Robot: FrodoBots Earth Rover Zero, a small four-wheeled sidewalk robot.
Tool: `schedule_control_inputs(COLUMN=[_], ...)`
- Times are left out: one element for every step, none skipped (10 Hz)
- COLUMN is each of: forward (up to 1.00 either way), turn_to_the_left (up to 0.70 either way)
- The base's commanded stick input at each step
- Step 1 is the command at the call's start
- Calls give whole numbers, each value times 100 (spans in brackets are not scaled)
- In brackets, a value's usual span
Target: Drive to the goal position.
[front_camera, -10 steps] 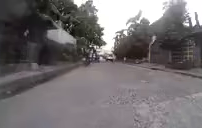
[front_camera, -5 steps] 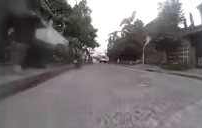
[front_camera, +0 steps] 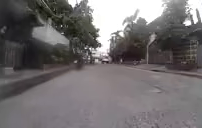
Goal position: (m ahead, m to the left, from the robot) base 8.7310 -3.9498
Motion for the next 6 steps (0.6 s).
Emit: schedule_control_inputs(forward=[100,100,100,100,100,100], turn_to_the_left=[0,0,0,0,0,0])
